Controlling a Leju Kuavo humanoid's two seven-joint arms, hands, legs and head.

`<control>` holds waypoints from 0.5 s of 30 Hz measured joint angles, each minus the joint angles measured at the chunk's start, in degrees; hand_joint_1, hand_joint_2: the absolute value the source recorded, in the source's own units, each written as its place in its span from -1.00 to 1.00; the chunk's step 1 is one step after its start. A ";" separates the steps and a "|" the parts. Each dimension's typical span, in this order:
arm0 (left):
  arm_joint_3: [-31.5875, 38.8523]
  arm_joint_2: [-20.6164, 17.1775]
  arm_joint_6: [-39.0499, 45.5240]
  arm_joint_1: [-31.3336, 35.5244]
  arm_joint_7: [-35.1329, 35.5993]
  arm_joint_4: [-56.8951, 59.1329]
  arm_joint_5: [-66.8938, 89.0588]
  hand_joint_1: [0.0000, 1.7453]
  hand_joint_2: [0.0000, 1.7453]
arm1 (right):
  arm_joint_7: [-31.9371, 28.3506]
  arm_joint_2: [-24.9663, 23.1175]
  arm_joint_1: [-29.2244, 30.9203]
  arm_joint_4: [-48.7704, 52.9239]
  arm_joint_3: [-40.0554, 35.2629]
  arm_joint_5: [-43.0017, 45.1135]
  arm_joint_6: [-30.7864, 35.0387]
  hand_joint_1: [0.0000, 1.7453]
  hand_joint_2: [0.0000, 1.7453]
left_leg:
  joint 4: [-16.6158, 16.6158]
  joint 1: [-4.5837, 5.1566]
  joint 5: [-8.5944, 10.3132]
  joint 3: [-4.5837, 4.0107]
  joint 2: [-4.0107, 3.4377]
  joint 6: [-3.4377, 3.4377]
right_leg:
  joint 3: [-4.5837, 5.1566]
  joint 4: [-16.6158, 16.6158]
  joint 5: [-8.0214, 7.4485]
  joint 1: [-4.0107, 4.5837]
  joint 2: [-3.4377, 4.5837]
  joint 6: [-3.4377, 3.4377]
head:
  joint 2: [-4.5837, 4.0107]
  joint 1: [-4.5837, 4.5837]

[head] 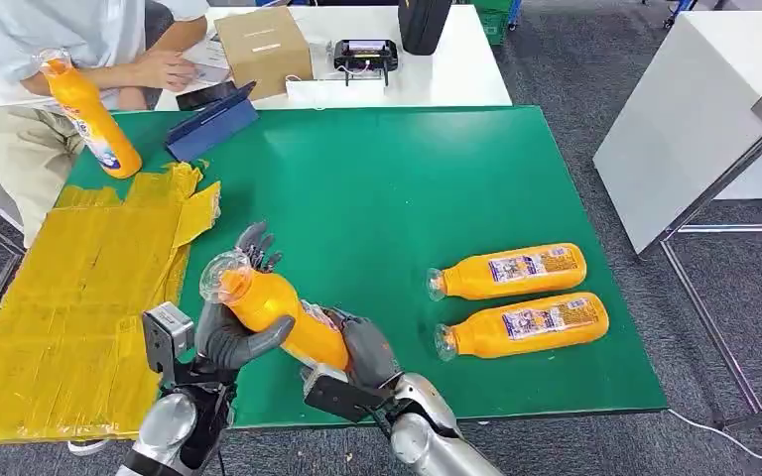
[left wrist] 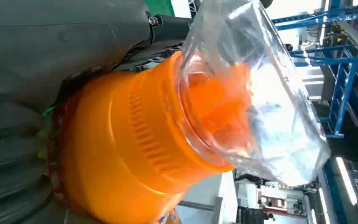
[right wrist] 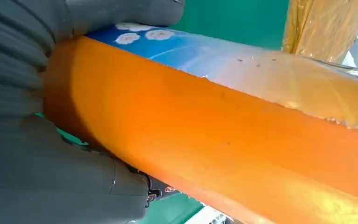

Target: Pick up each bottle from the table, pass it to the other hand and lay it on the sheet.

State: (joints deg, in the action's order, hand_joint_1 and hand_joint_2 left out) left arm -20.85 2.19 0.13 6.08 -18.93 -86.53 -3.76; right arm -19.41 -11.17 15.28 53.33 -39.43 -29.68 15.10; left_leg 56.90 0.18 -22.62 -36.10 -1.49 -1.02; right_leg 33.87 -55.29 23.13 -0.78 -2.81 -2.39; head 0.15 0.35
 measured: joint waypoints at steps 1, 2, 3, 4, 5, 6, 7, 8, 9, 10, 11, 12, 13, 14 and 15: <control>0.00 0.00 -0.02 0.02 -0.04 0.15 0.00 1.00 1.00 | 0.00 0.00 0.00 0.00 0.00 0.00 0.00 1.00 1.00 | 0.00 0.00 0.00 0.00 0.00 0.00 | 0.00 0.00 0.00 0.00 0.00 0.00 | 0.00 0.00; 0.00 0.00 -0.07 0.03 -0.09 0.24 0.02 1.00 1.00 | -0.02 0.02 0.00 0.00 0.00 0.00 0.02 1.00 1.00 | 0.00 0.00 0.00 0.00 0.00 0.00 | 0.00 0.00 0.00 0.00 0.00 0.00 | 0.00 0.00; 0.00 0.00 -0.09 0.02 -0.15 0.31 0.11 1.00 1.00 | -0.02 0.04 0.00 0.00 0.00 0.00 0.07 1.00 1.00 | 0.00 0.00 0.00 0.00 0.00 0.00 | 0.00 0.00 0.00 0.00 0.00 0.00 | 0.00 0.00; 0.00 0.00 -0.07 0.03 -0.17 0.33 0.22 1.00 1.00 | -0.02 0.04 0.00 0.02 0.00 0.00 0.22 1.00 1.00 | 0.00 0.00 0.00 0.00 0.00 0.00 | 0.00 0.00 0.00 0.00 0.00 0.00 | 0.00 0.00; 0.00 0.00 -0.04 0.03 -0.17 0.35 0.44 1.00 1.00 | -0.02 0.07 -0.03 0.13 0.00 -0.04 0.39 1.00 1.00 | 0.00 0.00 0.00 0.00 0.00 0.00 | 0.00 0.00 0.00 0.00 0.00 0.00 | 0.00 0.00; 0.00 0.00 0.02 0.03 -0.18 0.37 0.68 1.00 1.00 | -0.07 0.13 -0.10 0.37 0.00 -0.20 0.48 1.00 1.00 | 0.00 0.00 0.00 0.00 0.00 0.00 | 0.00 0.00 0.00 0.00 0.00 0.00 | 0.00 0.00; 0.00 0.00 0.04 0.03 -0.22 0.41 0.76 1.00 1.00 | -0.11 0.18 -0.23 0.70 0.00 -0.33 0.57 1.00 1.00 | 0.00 0.00 0.00 0.00 0.00 0.00 | 0.00 0.00 0.00 0.00 0.00 0.00 | 0.00 0.00; 0.00 0.00 0.07 0.08 -0.35 0.48 0.79 1.00 1.00 | -0.11 0.24 -0.36 1.14 0.00 -0.35 0.72 1.00 1.00 | 0.00 0.00 0.00 0.00 0.00 0.00 | 0.00 0.00 0.00 0.00 0.00 0.00 | 0.00 0.00; 0.00 0.00 0.11 0.14 -0.35 0.55 0.81 1.00 1.00 | -0.11 0.33 -0.54 1.47 -0.02 -0.39 0.94 1.00 1.00 | 0.00 0.00 0.00 0.00 0.00 0.00 | -0.01 0.00 0.00 0.00 -0.01 0.00 | 0.00 0.00; 0.00 0.02 0.11 0.18 -0.37 0.61 0.87 1.00 1.00 | -0.09 0.46 -0.74 1.88 -0.02 -0.39 1.05 1.00 1.00 | 0.00 0.00 0.00 0.00 0.00 0.00 | -0.01 0.00 0.00 0.00 -0.01 0.00 | 0.00 0.00; 0.00 0.02 0.11 0.22 -0.39 0.66 0.90 1.00 1.00 | -0.09 0.52 -0.94 2.28 -0.02 -0.33 1.12 1.00 1.00 | 0.00 0.00 0.00 0.00 0.00 0.00 | -0.01 0.00 0.00 0.00 -0.01 0.00 | 0.00 0.02; 0.00 0.04 0.11 0.30 -0.46 0.72 1.00 1.00 1.00 | -0.11 0.63 -1.18 2.75 -0.02 -0.24 1.20 1.00 1.00 | 0.00 0.00 0.00 -0.01 0.00 0.00 | -0.01 0.00 0.00 0.00 -0.01 0.00 | 0.00 0.00; 0.00 0.11 0.11 0.44 -0.46 0.76 1.16 1.00 1.00 | -0.11 0.72 -1.46 3.25 -0.02 -0.09 1.35 1.00 1.00 | 0.00 0.00 0.00 -0.01 0.00 0.00 | -0.01 0.00 0.00 0.00 -0.01 0.00 | 0.00 0.00; 0.00 0.15 0.11 0.54 -0.46 0.79 1.20 1.00 1.00 | -0.13 0.79 -1.71 3.78 -0.02 0.09 1.55 1.00 1.00 | 0.00 0.00 0.00 -0.01 0.00 0.00 | -0.01 0.00 0.00 0.00 -0.01 0.00 | 0.00 0.00; -0.02 0.20 0.09 0.63 -0.46 0.81 1.22 1.00 1.00 | -0.13 0.90 -1.90 4.18 0.00 0.20 1.71 1.00 1.00 | 0.00 0.00 0.00 -0.02 0.01 0.00 | -0.01 0.00 0.00 0.00 -0.01 0.00 | 0.00 0.00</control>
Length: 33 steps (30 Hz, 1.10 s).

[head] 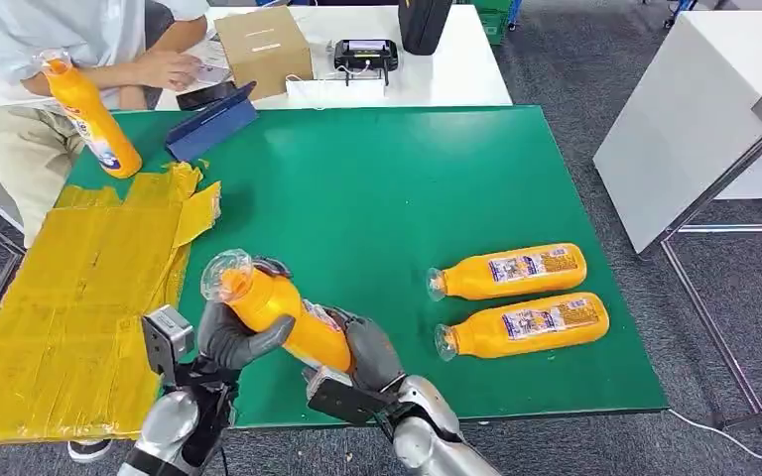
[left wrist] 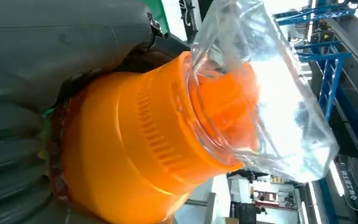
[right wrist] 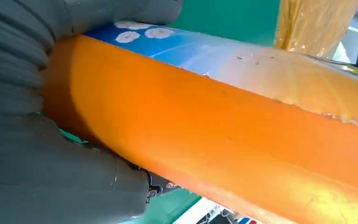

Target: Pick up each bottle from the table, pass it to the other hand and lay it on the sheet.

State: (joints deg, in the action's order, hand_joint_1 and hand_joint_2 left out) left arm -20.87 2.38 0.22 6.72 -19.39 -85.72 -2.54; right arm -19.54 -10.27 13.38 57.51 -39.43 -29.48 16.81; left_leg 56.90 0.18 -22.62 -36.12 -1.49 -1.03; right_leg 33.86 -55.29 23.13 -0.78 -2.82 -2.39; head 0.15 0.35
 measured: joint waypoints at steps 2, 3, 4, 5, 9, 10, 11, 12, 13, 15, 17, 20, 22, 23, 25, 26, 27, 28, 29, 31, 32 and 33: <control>-0.04 0.11 -0.04 0.21 -0.02 0.00 0.00 1.00 1.00 | -0.15 0.31 -0.45 1.28 0.02 0.26 0.63 1.00 1.00 | 0.00 0.00 0.00 0.00 0.01 0.00 | -0.01 0.00 0.00 0.00 0.00 0.00 | 0.00 0.00; -0.11 0.15 -0.07 0.32 -0.04 0.00 0.00 1.00 1.00 | -0.20 0.42 -0.65 1.73 0.04 0.33 0.70 1.00 1.00 | 0.00 0.00 0.00 -0.01 0.01 0.00 | -0.02 0.00 0.00 0.00 0.00 0.00 | 0.00 0.02; -0.18 0.22 -0.09 0.43 -0.04 0.00 0.00 1.00 1.00 | -0.24 0.55 -0.77 2.09 0.09 0.35 0.76 1.00 1.00 | 0.00 0.00 0.00 -0.01 0.01 0.00 | -0.02 0.00 0.00 0.00 0.00 0.00 | 0.00 0.00; -0.20 0.28 -0.09 0.50 -0.07 0.00 0.00 1.00 1.00 | -0.24 0.61 -0.86 2.36 0.11 0.37 0.83 0.38 1.00 | 0.00 0.00 0.00 0.00 0.02 0.00 | -0.02 0.00 0.00 0.00 0.00 0.00 | 0.00 0.00; -0.37 0.48 0.13 1.11 -0.07 0.00 0.09 1.00 1.00 | -2.19 1.07 -2.07 4.75 0.31 1.99 1.95 -1.00 1.00 | 0.00 0.00 0.00 -0.01 0.05 0.00 | -0.03 0.00 0.00 0.00 -0.04 0.00 | 0.00 0.04; -0.39 0.48 0.70 1.30 0.00 0.07 0.50 1.00 1.00 | -3.16 1.16 -2.49 6.15 0.31 2.29 2.40 -1.00 1.00 | 0.00 0.00 0.00 -0.02 0.05 0.00 | -0.02 0.00 -0.01 0.00 -0.03 -0.01 | 0.00 0.02; -0.28 0.37 1.38 1.43 0.13 0.18 0.96 1.00 1.00 | -4.11 1.16 -2.76 8.40 0.26 2.62 2.95 -1.00 1.00 | 0.00 0.00 0.00 -0.02 0.01 0.00 | 0.00 0.00 -0.01 0.00 -0.01 -0.01 | 0.00 0.00; -0.11 0.24 1.94 1.45 0.26 0.44 1.53 1.00 1.00 | -4.20 1.16 -2.82 10.39 0.20 2.88 3.23 -1.00 1.00 | 0.00 0.00 0.00 -0.02 -0.06 0.00 | 0.05 0.00 -0.02 0.01 0.03 -0.01 | 0.00 -0.04; 0.13 0.17 3.48 1.58 0.02 0.44 2.89 1.00 1.00 | -4.35 1.20 -2.97 11.70 0.20 3.13 3.76 -1.00 1.00 | 0.00 0.00 0.00 -0.02 -0.05 0.00 | 0.05 0.00 -0.02 0.01 0.02 -0.01 | 0.00 -0.02; 0.46 0.09 11.25 1.94 -1.31 0.28 10.69 1.00 1.00 | -5.25 1.60 -3.86 14.52 0.44 3.21 5.56 -1.00 1.00 | 0.00 -0.01 0.01 -0.03 0.03 0.00 | 0.04 0.00 0.00 0.01 -0.04 0.00 | 0.00 0.02; 1.16 -0.35 21.09 2.73 -1.14 -0.39 22.26 1.00 1.00 | -5.99 2.18 -5.20 18.96 1.20 1.83 8.78 -1.00 1.00 | 0.00 -0.01 0.01 -0.04 0.02 0.00 | 0.04 0.00 0.00 0.01 -0.04 0.00 | 0.00 -0.02; 2.36 -1.47 28.69 4.86 3.64 -1.53 39.87 1.00 1.00 | -6.25 3.37 -7.23 24.62 3.19 0.94 11.08 -1.00 1.00 | 0.00 -0.01 0.01 -0.04 0.05 0.00 | 0.02 0.00 0.00 0.00 -0.06 0.00 | 0.00 0.00; 3.56 -2.55 32.10 6.38 9.66 -1.75 57.58 1.00 1.00 | -6.69 4.02 -9.06 28.73 5.18 0.81 12.00 -1.00 1.00 | 0.00 0.01 0.01 -0.04 0.05 0.00 | 0.00 0.00 0.00 0.00 -0.06 0.00 | 0.00 0.00; 4.24 -2.97 32.94 7.12 13.32 -1.75 67.44 1.00 1.00 | -6.89 4.31 -9.83 30.65 6.23 0.68 12.39 -1.00 1.00 | 0.00 0.01 0.01 -0.04 0.05 0.00 | 0.01 0.00 -0.01 -0.01 -0.05 -0.01 | 0.00 0.00; 5.31 -3.93 32.74 8.28 18.24 -1.62 80.72 1.00 1.00 | -7.17 4.83 -10.96 33.69 7.92 0.50 12.81 -1.00 1.00 | 0.00 0.02 0.01 -0.04 0.05 0.00 | 0.01 0.00 -0.02 -0.01 -0.04 -0.01 | 0.00 0.00; 5.49 -4.44 31.84 8.81 20.29 -1.38 85.08 1.00 1.00 | -7.30 5.03 -11.43 35.04 8.72 0.50 12.98 -1.00 1.00 | 0.00 0.02 0.01 -0.03 0.05 0.00 | 0.01 0.00 -0.02 0.00 -0.04 -0.02 | 0.00 0.00; 5.75 -5.03 31.10 9.24 22.06 -1.03 88.27 1.00 1.00 | -7.41 5.16 -11.81 36.20 9.36 0.50 13.09 -1.00 1.00 | 0.00 0.02 0.01 -0.03 0.05 0.00 | 0.01 0.00 -0.02 0.00 -0.04 -0.02 | 0.00 0.02; 5.60 -6.37 29.89 9.83 25.30 -0.48 90.48 1.00 1.00 | -7.50 5.27 -12.10 37.32 10.01 0.52 13.20 -1.00 1.00 | 0.01 0.01 0.01 -0.03 0.04 0.00 | 0.05 0.00 -0.02 0.00 -0.04 -0.02 | 0.00 -0.02; 4.50 -8.05 28.01 10.87 30.42 0.13 91.28 1.00 1.00 | -7.56 5.36 -12.32 38.21 10.49 0.57 13.24 -1.00 1.00 | 0.01 -0.01 0.02 -0.03 0.00 0.00 | 0.09 0.00 -0.03 0.02 -0.01 -0.01 | 0.00 0.04; -0.16 -12.40 24.06 13.86 40.78 2.26 91.97 1.00 1.00 | -7.63 5.49 -12.71 39.85 11.48 0.85 13.35 -1.00 1.00 | 0.01 -0.03 0.04 -0.02 -0.04 0.04 | 0.09 -0.01 -0.05 0.04 0.00 0.01 | 0.00 -0.02; -2.57 -14.30 21.72 15.46 43.38 3.79 92.12 1.00 1.00 | -7.63 5.53 -12.82 40.58 11.89 1.07 13.46 -1.00 1.00 | 0.01 -0.05 0.05 -0.01 -0.02 0.05 | 0.07 -0.02 -0.04 0.06 0.00 0.01 | 0.00 -0.04; -4.91 -16.01 20.31 16.88 44.26 5.71 92.23 1.00 1.00 | -7.63 5.57 -12.85 41.26 12.26 1.18 13.46 -1.00 1.00 | 0.01 -0.07 0.09 -0.01 -0.01 0.09 | 0.06 -0.05 -0.04 0.07 -0.01 0.02 | 0.00 0.02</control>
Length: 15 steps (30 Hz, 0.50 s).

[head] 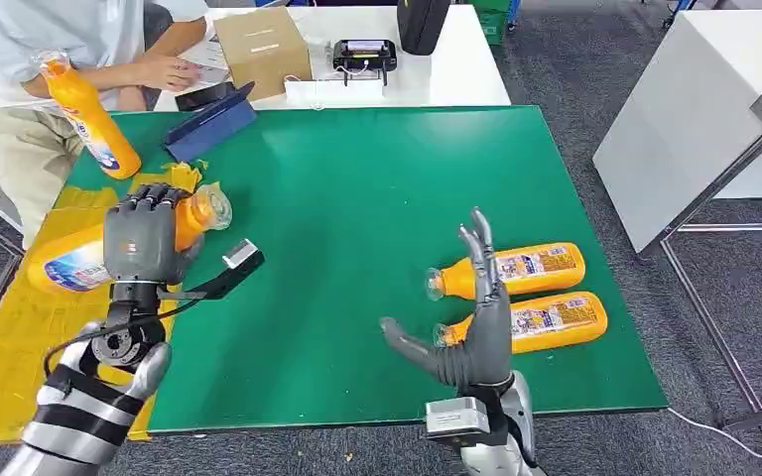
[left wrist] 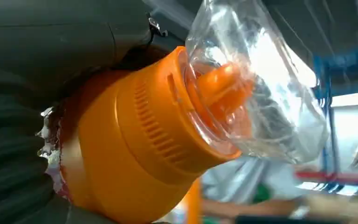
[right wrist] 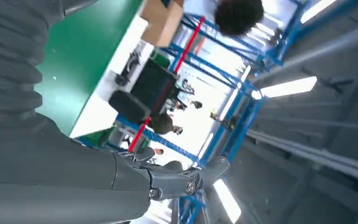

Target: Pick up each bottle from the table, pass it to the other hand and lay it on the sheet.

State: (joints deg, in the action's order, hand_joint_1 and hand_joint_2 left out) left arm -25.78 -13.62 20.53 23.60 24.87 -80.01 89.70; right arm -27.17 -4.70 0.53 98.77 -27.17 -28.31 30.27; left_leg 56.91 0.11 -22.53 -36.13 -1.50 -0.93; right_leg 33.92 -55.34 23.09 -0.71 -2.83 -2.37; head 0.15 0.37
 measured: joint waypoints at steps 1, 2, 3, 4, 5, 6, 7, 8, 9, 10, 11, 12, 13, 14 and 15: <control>-2.01 -1.25 -0.15 0.96 0.33 1.86 0.11 1.00 1.00 | 0.00 0.00 -0.02 0.55 0.31 0.02 -0.02 -1.00 1.00 | 0.00 -0.02 0.01 0.00 0.01 0.01 | 0.00 -0.02 0.01 0.01 -0.01 0.01 | 0.00 -0.07; -3.47 -2.22 -0.15 1.68 0.64 3.14 0.15 1.00 1.00 | 0.02 0.00 -0.03 1.10 0.57 0.07 -0.02 -1.00 1.00 | 0.00 -0.02 0.01 -0.01 0.01 0.01 | -0.01 -0.03 0.00 0.01 -0.01 0.00 | 0.00 0.00; -5.03 -3.09 -0.15 2.17 0.68 4.49 0.18 1.00 1.00 | 0.02 0.02 -0.05 1.57 0.79 0.17 -0.02 -1.00 1.00 | 0.00 -0.02 0.01 -0.01 -0.01 0.01 | 0.00 -0.04 0.01 0.01 0.01 0.01 | 0.00 0.00; -6.15 -3.58 -0.58 2.69 0.53 5.49 0.18 1.00 1.00 | 0.02 0.02 -0.11 1.93 0.99 0.26 -0.11 -1.00 1.00 | 0.00 -0.02 0.01 -0.02 -0.01 0.01 | 0.00 -0.03 0.01 0.00 0.02 0.00 | 0.00 -0.02; -6.74 -3.82 -1.45 3.22 -0.53 6.53 0.18 1.00 1.00 | 0.00 0.02 -0.13 2.19 1.05 0.53 -0.31 -1.00 1.00 | 0.00 0.00 0.00 -0.02 0.00 0.00 | -0.01 -0.03 0.00 -0.02 0.02 0.00 | 0.00 0.02; -6.94 -3.82 -2.34 3.68 -2.19 8.08 0.18 1.00 1.00 | -0.11 0.02 -0.12 2.47 1.07 0.92 -0.48 -1.00 1.00 | 0.00 0.03 0.00 -0.02 0.00 0.00 | -0.01 -0.03 0.01 -0.05 0.01 0.00 | 0.00 -0.02; -7.05 -3.80 -2.80 4.13 -3.46 9.81 0.18 1.00 1.00 | -0.20 0.02 -0.11 2.74 1.07 0.98 -0.66 -1.00 1.00 | 0.00 0.06 0.00 -0.02 0.00 0.00 | 0.00 -0.03 0.01 -0.07 0.01 0.00 | 0.00 0.00; -7.20 -3.67 -3.06 4.54 -4.76 12.37 0.18 1.00 1.00 | -0.26 0.02 -0.08 3.06 1.07 0.98 -0.81 -1.00 1.00 | 0.00 0.06 0.00 -0.02 -0.01 0.00 | 0.02 -0.02 0.01 -0.07 0.01 0.00 | 0.00 -0.02; -7.20 -3.27 -3.02 4.89 -5.80 14.82 0.13 1.00 1.00 | -0.22 0.02 -0.05 3.33 1.07 0.98 -0.96 -1.00 1.00 | 0.00 0.06 -0.01 -0.02 -0.01 0.00 | 0.01 -0.02 0.01 -0.07 0.01 0.00 | 0.00 0.00; -6.77 -2.50 -2.74 5.20 -7.27 17.55 -0.15 1.00 1.00 | -0.07 0.02 0.10 3.46 1.07 0.96 -1.11 -1.00 1.00 | 0.00 0.06 -0.01 -0.02 0.00 0.00 | -0.01 -0.02 0.01 -0.07 0.00 0.00 | 0.00 -0.02; -6.11 -1.80 -2.38 5.32 -8.15 19.98 -0.33 1.00 1.00 | 0.07 0.02 0.31 3.46 1.07 0.94 -1.36 -1.00 1.00 | 0.00 0.06 0.00 -0.02 0.00 0.00 | 0.00 -0.02 0.00 -0.07 0.00 0.00 | 0.00 -0.02; -5.33 -1.03 -2.04 5.34 -8.67 22.27 -0.30 1.00 1.00 | 0.09 0.02 0.46 3.48 1.07 0.90 -1.44 -1.00 1.00 | 0.00 0.06 0.00 -0.02 -0.01 0.00 | 0.01 -0.02 0.00 -0.06 0.01 0.00 | 0.00 0.00; -4.76 -0.43 -1.82 5.33 -9.00 24.00 -0.28 1.00 1.00 | 0.15 0.02 0.52 3.52 1.07 0.88 -1.46 -1.00 1.00 | 0.00 0.06 0.00 -0.02 0.00 0.00 | 0.01 -0.02 0.00 -0.06 0.00 0.00 | 0.00 -0.02; -4.43 0.20 -1.53 5.37 -9.18 25.41 -0.28 1.00 1.00 | 0.20 0.02 0.55 3.61 1.07 0.88 -1.49 -1.00 1.00 | 0.00 0.06 0.00 -0.02 0.00 0.00 | 0.00 -0.02 0.00 -0.06 0.00 0.00 | 0.00 0.00; -4.25 0.55 -1.42 5.48 -9.26 26.70 -0.26 1.00 1.00 | 0.22 0.02 0.61 3.63 1.07 0.88 -1.49 -1.00 1.00 | 0.00 0.06 0.00 -0.02 0.01 0.00 | -0.01 -0.02 0.00 -0.06 0.00 0.00 | 0.00 0.00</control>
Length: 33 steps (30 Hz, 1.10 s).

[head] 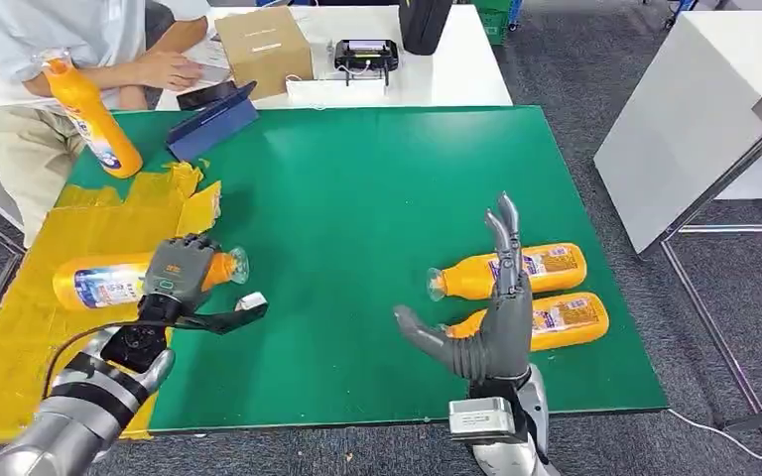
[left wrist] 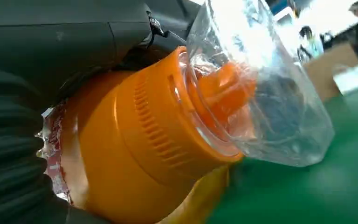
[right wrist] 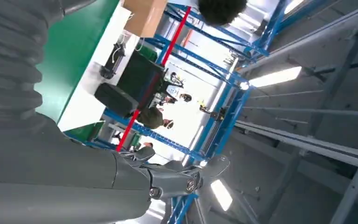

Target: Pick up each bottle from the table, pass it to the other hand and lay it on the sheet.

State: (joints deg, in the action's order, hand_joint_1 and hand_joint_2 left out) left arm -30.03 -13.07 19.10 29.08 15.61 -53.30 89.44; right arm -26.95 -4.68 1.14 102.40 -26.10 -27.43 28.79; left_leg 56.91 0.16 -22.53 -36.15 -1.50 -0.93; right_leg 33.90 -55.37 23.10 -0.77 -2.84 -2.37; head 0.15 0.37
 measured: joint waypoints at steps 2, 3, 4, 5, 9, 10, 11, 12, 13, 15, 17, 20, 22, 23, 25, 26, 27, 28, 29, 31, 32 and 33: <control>0.83 0.78 -0.17 0.17 0.09 2.22 0.02 1.00 1.00 | 0.00 0.02 0.14 0.00 0.00 -0.02 -0.11 -1.00 1.00 | 0.00 0.00 0.00 0.00 0.00 0.00 | 0.01 0.00 0.00 0.00 0.02 0.00 | 0.00 -0.02; 1.31 1.16 -0.39 0.28 0.37 3.10 0.07 1.00 1.00 | 0.00 0.07 0.21 0.00 0.00 -0.09 -0.13 -1.00 1.00 | 0.00 0.00 0.00 0.00 -0.01 0.00 | 0.01 0.00 0.00 0.00 0.02 0.00 | 0.00 -0.02; 1.90 1.68 -0.44 0.41 0.57 4.33 -0.04 0.68 1.00 | 0.09 0.09 0.27 0.00 0.00 -0.20 -0.13 -1.00 1.00 | 0.00 0.00 0.00 0.00 0.00 0.00 | 0.01 0.00 0.00 0.00 0.01 0.00 | 0.00 -0.02; 2.54 2.18 -0.35 0.50 0.63 5.35 -0.24 -1.00 1.00 | 0.20 0.11 0.33 0.00 0.00 -0.24 -0.13 -1.00 1.00 | 0.00 0.00 0.00 0.00 0.00 0.00 | 0.01 0.00 0.00 0.00 0.01 0.00 | 0.00 -0.02; 5.60 3.87 2.63 1.32 2.71 11.69 0.15 -1.00 -1.00 | 0.88 0.33 1.09 -0.04 -0.20 -0.59 -0.50 -1.00 1.00 | 0.00 -0.01 0.00 -0.01 0.00 0.00 | 0.01 0.00 0.00 0.01 0.01 0.00 | 0.00 -0.02; 5.95 4.04 4.14 1.71 3.26 13.27 0.24 -1.00 -1.00 | 1.05 0.39 1.36 -0.15 -0.33 -0.68 -0.52 -1.00 1.00 | 0.00 -0.01 0.00 -0.01 0.00 0.00 | 0.01 0.00 0.00 0.01 0.02 0.00 | 0.00 -0.02; 6.36 4.20 5.74 2.13 3.56 14.59 0.35 -1.00 -1.00 | 1.29 0.44 1.61 -0.28 -0.37 -0.85 -0.52 -1.00 1.00 | 0.00 -0.01 0.00 -0.01 0.00 0.00 | -0.01 0.00 0.00 0.01 0.01 0.00 | 0.00 -0.02; 6.86 4.35 7.29 2.40 3.67 15.77 0.33 -1.00 -1.00 | 1.58 0.50 1.92 -0.46 -0.44 -1.05 -0.59 -1.00 1.00 | 0.00 -0.01 0.00 -0.01 0.00 0.00 | -0.02 0.00 0.00 0.01 0.00 0.00 | 0.00 0.00; 7.32 4.37 9.23 2.38 3.67 16.59 0.33 -1.00 -1.00 | 2.01 0.61 2.21 -0.66 -0.57 -1.52 -0.63 -1.00 1.00 | -0.01 -0.01 0.00 -0.01 0.00 0.00 | -0.02 0.00 0.00 0.01 0.00 0.00 | 0.00 -0.02; 8.28 4.37 12.92 2.15 3.63 17.63 0.35 -1.00 -1.00 | 3.48 0.94 2.49 -1.18 -0.61 -3.61 -0.63 -1.00 1.00 | 0.00 -0.01 0.00 -0.01 0.00 0.00 | -0.02 -0.01 0.00 0.01 0.00 0.00 | 0.00 0.00; 8.66 4.39 14.41 2.08 3.63 18.38 0.42 -1.00 -1.00 | 4.07 1.29 2.66 -1.71 -0.63 -4.44 -0.63 -1.00 1.00 | 0.00 -0.01 0.00 -0.01 0.04 0.00 | -0.04 -0.01 0.00 0.01 -0.02 0.00 | 0.00 -0.02; 9.33 4.39 14.60 1.87 3.83 19.03 0.42 -1.00 -1.00 | 4.61 1.64 2.87 -2.19 -0.63 -5.45 -0.63 -1.00 1.00 | 0.00 -0.01 0.00 -0.02 0.03 0.00 | -0.03 -0.01 0.00 0.01 -0.02 0.00 | 0.00 -0.02; 9.22 4.37 15.42 1.61 4.48 19.03 0.42 -1.00 1.00 | 5.53 2.12 3.04 -2.49 -0.63 -7.73 -0.46 -1.00 1.00 | 0.00 -0.01 0.00 -0.02 0.04 0.00 | -0.04 -0.01 0.00 0.01 -0.03 0.00 | 0.00 0.00; 9.18 4.30 16.26 1.24 4.81 18.92 0.44 -1.00 1.00 | 6.08 2.43 3.06 -2.60 -0.63 -8.35 -0.31 -1.00 1.00 | 0.00 -0.01 0.00 -0.02 0.04 0.00 | -0.04 -0.01 0.00 0.00 -0.03 0.00 | 0.00 0.00; 8.78 3.93 18.34 -0.12 6.70 17.82 0.48 -1.00 1.00 | 7.44 3.06 3.04 -2.78 -0.41 -9.97 -0.17 -1.00 1.00 | 0.00 0.00 -0.01 -0.02 0.04 0.00 | -0.02 -0.01 0.00 0.01 -0.01 0.00 | 0.00 0.00; 7.76 3.37 19.71 -0.90 9.27 16.37 0.48 -1.00 1.00 | 8.41 3.58 3.02 -2.86 -0.11 -11.31 -0.20 -1.00 1.00 | 0.00 0.00 -0.01 -0.02 0.04 0.00 | -0.02 -0.01 0.00 0.01 -0.01 0.00 | 0.00 -0.02; 6.28 2.56 20.48 -1.88 12.59 14.37 0.48 -1.00 1.00 | 9.68 4.10 3.02 -3.02 0.28 -13.30 -0.35 -1.00 1.00 | 0.00 -0.01 -0.01 -0.02 0.03 0.00 | -0.01 0.00 0.00 0.01 0.00 0.00 | 0.00 0.00; 4.71 1.68 20.79 -2.73 15.16 12.27 0.50 -1.00 1.00 | 10.49 4.57 3.02 -3.17 0.68 -14.91 -0.48 -1.00 1.00 | 0.00 -0.01 -0.02 -0.02 0.03 0.00 | 0.01 0.00 0.00 0.01 -0.01 0.00 | 0.00 -0.02; 3.32 0.83 20.85 -3.36 16.97 10.35 0.50 -1.00 1.00 | 11.00 4.94 2.98 -3.30 0.98 -16.14 -0.52 -1.00 1.00 | 0.00 -0.01 -0.02 -0.03 0.03 0.00 | 0.01 0.00 0.01 0.01 -0.02 0.00 | 0.00 -0.02; 0.91 -0.61 20.98 -4.27 18.27 7.51 0.50 -1.00 1.00 | 11.50 5.60 2.98 -3.59 1.42 -16.96 -0.52 -1.00 1.00 | 0.00 -0.01 -0.01 -0.03 0.09 0.00 | -0.01 0.00 0.04 0.01 -0.06 0.00 | 0.00 -0.02; 0.41 -0.97 21.00 -4.72 18.38 6.52 0.50 -1.00 1.00 | 11.54 5.77 2.98 -3.69 1.49 -17.11 -0.52 -1.00 1.00 | 0.00 -0.01 -0.01 -0.02 0.09 0.00 | -0.02 0.00 0.04 0.01 -0.06 0.00 | 0.00 -0.02; -0.38 -1.42 21.00 -5.17 18.47 5.26 0.55 -1.00 1.00 | 11.67 6.01 2.98 -3.80 1.55 -17.22 -0.52 -1.00 1.00 | -0.01 -0.01 -0.01 -0.03 0.08 0.00 | -0.01 0.00 0.04 0.01 -0.06 0.01 | 0.00 -0.02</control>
State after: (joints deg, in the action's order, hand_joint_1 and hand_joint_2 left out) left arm -30.41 -14.49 40.11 23.91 34.08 -48.05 89.98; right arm -15.28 1.33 4.12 98.60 -24.55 -44.65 28.26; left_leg 56.90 0.15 -22.54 -36.17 -1.41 -0.93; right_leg 33.89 -55.37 23.14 -0.75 -2.90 -2.37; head 0.15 0.35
